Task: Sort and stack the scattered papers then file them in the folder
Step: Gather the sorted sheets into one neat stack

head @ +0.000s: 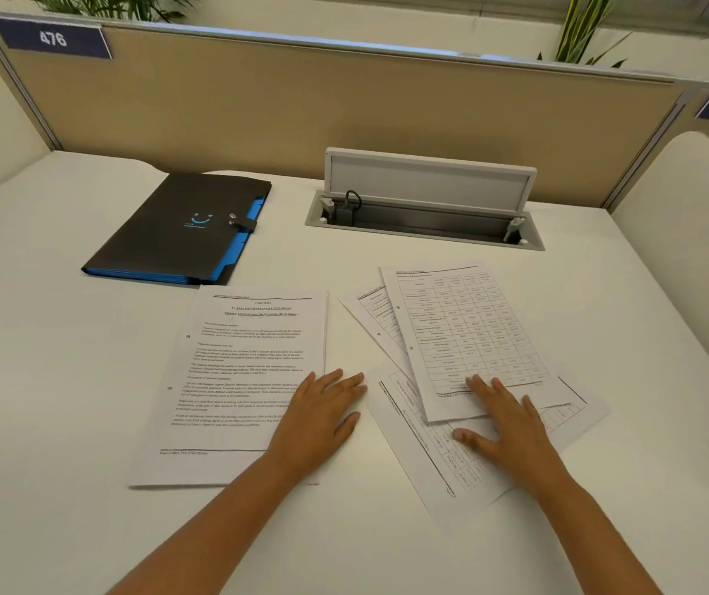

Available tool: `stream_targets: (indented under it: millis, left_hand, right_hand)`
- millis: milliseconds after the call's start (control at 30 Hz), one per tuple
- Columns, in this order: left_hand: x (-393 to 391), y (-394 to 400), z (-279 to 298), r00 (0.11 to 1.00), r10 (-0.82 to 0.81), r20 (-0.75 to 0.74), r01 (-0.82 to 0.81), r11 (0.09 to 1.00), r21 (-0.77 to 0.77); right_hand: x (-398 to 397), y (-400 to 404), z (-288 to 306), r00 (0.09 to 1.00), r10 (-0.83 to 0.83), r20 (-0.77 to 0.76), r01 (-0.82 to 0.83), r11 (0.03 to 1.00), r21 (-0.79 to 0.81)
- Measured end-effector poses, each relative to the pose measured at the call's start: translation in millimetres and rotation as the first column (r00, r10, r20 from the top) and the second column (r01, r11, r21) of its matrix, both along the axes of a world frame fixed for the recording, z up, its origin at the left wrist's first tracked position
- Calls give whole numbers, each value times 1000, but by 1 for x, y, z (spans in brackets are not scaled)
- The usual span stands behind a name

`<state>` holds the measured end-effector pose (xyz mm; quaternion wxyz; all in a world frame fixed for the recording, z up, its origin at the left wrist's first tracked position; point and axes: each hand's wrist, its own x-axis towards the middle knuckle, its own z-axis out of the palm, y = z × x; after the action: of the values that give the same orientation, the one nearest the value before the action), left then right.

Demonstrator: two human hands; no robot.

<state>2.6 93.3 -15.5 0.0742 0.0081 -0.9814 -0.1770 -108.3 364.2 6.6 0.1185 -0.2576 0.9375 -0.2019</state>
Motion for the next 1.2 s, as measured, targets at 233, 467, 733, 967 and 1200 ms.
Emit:
stream_targets:
  millis: [233, 467, 733, 967, 1200]
  left_hand:
    - [0, 0, 0, 1000, -3, -12, 3, 1000, -13]
    - [-2, 0, 3, 1000, 22, 0, -22, 1000, 5]
    - [-44, 10, 41, 958, 147, 247, -256, 826, 503]
    - [-89, 24, 70, 816, 176, 550, -509, -232, 829]
    - [-99, 43, 65, 830, 81, 552, -556, 22, 831]
  right_hand:
    - [5, -6, 4, 994, -107, 3, 107, 990, -96]
    - [17, -12, -1, 987, -132, -95, 125, 989, -81]
    - [34, -15, -8, 974, -126, -188, 104, 987, -125]
    - [36, -16, -7, 976, -102, -191, 76, 987, -140]
    - [35, -14, -5, 984, -21, -178, -17, 978, -208]
